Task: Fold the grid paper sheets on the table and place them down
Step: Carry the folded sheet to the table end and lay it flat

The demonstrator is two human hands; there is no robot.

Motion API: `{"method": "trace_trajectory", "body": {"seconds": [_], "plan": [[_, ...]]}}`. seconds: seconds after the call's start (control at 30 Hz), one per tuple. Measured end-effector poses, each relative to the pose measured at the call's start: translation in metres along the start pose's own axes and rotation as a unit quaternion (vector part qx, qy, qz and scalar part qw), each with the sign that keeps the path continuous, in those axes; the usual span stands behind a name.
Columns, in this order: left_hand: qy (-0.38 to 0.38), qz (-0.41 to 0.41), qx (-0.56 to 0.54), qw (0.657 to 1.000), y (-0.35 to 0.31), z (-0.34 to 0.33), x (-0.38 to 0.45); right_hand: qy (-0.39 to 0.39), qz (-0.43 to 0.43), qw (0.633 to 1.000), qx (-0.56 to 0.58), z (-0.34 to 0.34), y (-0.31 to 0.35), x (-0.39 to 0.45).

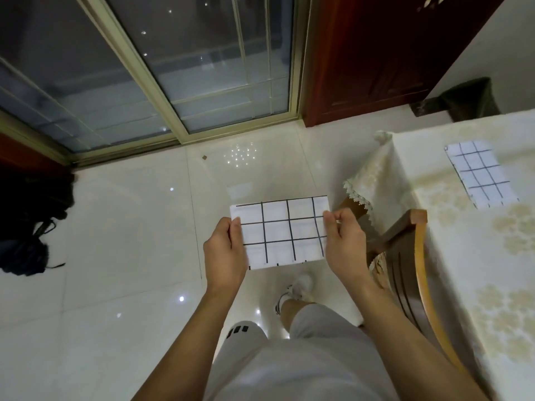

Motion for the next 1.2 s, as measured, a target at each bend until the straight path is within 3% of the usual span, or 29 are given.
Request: {"method": "trace_trajectory", "body": {"seconds": [0.27, 0.63, 0.9, 1.2], "plan": [[0.036, -0.046, 0.001, 0.998, -0.096, -0.084, 0.065, -0.069, -0.029, 0.997, -0.021, 0.051, -0.026, 0.107], [0.153, -0.125, 0.06, 0.978, -0.172, -0.199, 0.105, -0.19, -0.13, 0.973, -0.015, 0.12, -0.077, 0.147], [0.278, -0.203, 0.118, 0.931, -0.239, -0.302, 0.124, -0.303, -0.217, 0.928, -0.018, 0.165, -0.114, 0.169], [0.407, -0.255, 0.149, 0.864, -0.31, -0.409, 0.141, -0.431, -0.296, 0.852, -0.029, 0.206, -0.128, 0.197]]}}
Point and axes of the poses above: each hand's wrist, its own x-axis towards the middle knuckle, its own z-axis out of the back of the hand, y = z × x, the point moved 6 cm from there along x, towards the middle knuckle, and after that the axes turned 14 degrees about z, right-handed, at the moved point
